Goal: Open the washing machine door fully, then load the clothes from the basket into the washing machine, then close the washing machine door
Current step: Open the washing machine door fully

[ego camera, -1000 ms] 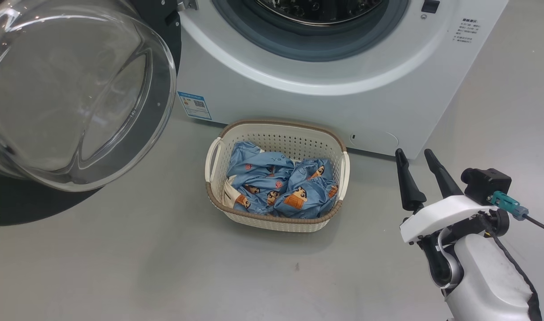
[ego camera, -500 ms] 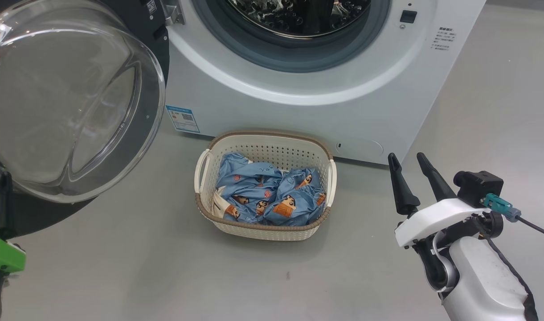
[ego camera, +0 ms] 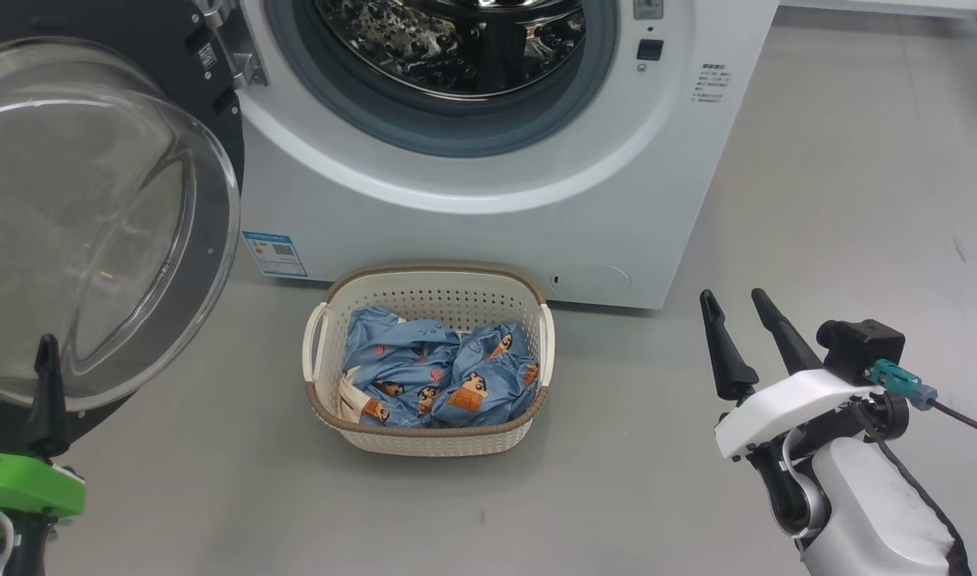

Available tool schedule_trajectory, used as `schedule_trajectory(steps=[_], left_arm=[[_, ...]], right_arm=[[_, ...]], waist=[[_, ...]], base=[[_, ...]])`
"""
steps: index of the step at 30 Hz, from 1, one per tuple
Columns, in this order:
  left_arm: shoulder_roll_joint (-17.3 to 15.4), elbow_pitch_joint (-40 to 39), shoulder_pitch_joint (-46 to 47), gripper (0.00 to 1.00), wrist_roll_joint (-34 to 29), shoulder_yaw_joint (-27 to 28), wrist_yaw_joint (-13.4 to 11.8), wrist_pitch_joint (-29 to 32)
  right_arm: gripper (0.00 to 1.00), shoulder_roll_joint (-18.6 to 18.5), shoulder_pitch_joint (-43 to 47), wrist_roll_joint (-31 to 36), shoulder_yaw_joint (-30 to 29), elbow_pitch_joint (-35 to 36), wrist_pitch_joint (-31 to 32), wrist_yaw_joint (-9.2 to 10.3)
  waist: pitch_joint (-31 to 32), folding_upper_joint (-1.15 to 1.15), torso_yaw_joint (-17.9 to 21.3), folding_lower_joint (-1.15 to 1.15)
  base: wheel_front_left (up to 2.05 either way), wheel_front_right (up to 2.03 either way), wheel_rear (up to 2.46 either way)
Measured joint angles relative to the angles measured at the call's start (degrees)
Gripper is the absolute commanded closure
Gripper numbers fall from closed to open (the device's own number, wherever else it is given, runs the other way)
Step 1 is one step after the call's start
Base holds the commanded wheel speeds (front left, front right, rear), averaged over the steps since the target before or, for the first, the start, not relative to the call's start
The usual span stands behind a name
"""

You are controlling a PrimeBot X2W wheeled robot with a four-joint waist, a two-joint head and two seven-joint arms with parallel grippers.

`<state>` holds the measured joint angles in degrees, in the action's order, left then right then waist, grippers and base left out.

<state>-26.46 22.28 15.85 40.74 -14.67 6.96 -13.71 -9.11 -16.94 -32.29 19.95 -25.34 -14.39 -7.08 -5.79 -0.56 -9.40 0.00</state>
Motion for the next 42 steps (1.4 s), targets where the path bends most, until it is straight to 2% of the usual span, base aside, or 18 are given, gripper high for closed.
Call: schedule_trajectory(steps=[25, 42], left_arm=[[4.46, -9.21, -8.94, 0.0, -1.6, 1.48, -3.59, -0.53], [6.65, -13.32, -10.81, 0.0, -4.43, 2.38, -4.16, -0.54]], right_arm=[[0.0, -2.91, 1.27, -0.02, -0.2, 1.48, 0.0, 0.0], [0.0, -5.24, 1.47, 0.27, -1.43, 3.05, 0.0, 0.0]], waist=[[3.09, 0.0, 11.01, 0.0], [3.66, 0.0, 12.98, 0.0]], base=[[0.0, 0.0, 0.0], [0.0, 0.0, 0.0]])
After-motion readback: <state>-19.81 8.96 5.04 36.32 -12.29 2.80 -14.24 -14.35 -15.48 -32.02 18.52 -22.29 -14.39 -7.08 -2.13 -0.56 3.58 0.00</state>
